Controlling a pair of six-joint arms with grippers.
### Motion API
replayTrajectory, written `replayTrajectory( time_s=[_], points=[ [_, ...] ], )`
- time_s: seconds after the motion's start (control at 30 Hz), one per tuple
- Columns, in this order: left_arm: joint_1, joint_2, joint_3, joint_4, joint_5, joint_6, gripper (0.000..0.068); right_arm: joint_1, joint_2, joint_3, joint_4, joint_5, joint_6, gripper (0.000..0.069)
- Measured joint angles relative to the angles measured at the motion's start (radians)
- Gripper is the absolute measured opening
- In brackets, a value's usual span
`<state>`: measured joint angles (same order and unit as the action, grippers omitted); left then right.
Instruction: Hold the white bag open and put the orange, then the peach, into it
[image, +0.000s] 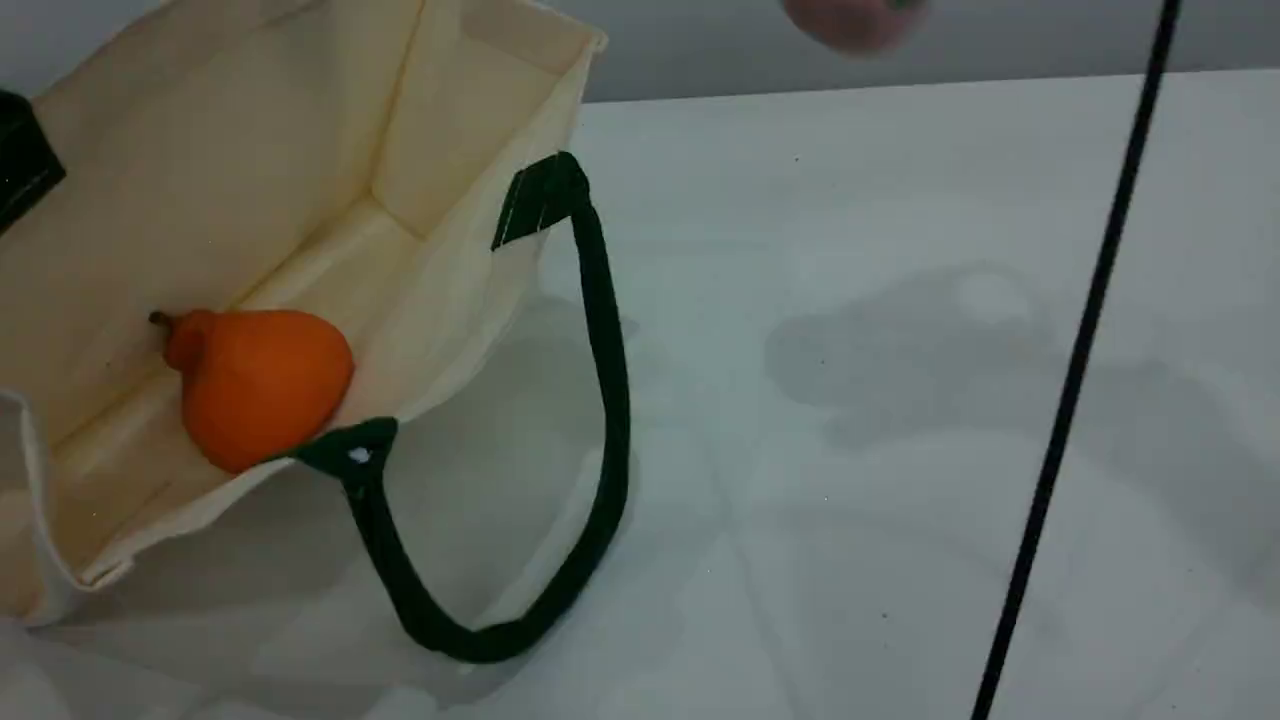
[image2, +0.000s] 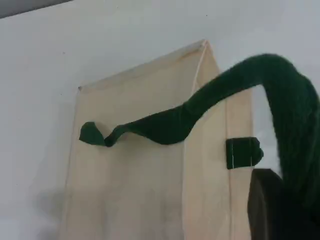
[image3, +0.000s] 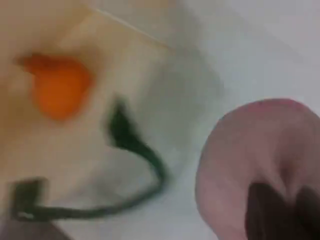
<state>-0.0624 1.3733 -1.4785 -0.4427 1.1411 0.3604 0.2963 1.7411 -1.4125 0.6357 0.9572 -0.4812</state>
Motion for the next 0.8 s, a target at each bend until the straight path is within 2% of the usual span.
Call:
replayTrajectory(
  time_s=[0.2,0.5,0.67,0.8],
  points=[
    [0.0,0.0,0.0,-0.002,0.0,0.001,0.0059,0.108,0.007,0.0,0.199,-0.043,-0.082,0.0041],
    [0.0,0.0,0.0,-0.019,0.003,0.002,0.0059,0.313,0.028,0.0,0.2,-0.266,-0.08,0.0041],
    [0.0,0.0,0.0,-0.048,0.009,0.006,0.0059,0.394,0.11,0.0,0.233,-0.302,-0.079,0.0041],
    [0.0,0.0,0.0,-0.054,0.009,0.006,0.0059,0.457,0.178,0.0,0.244,-0.386,-0.11,0.0041]
  ],
)
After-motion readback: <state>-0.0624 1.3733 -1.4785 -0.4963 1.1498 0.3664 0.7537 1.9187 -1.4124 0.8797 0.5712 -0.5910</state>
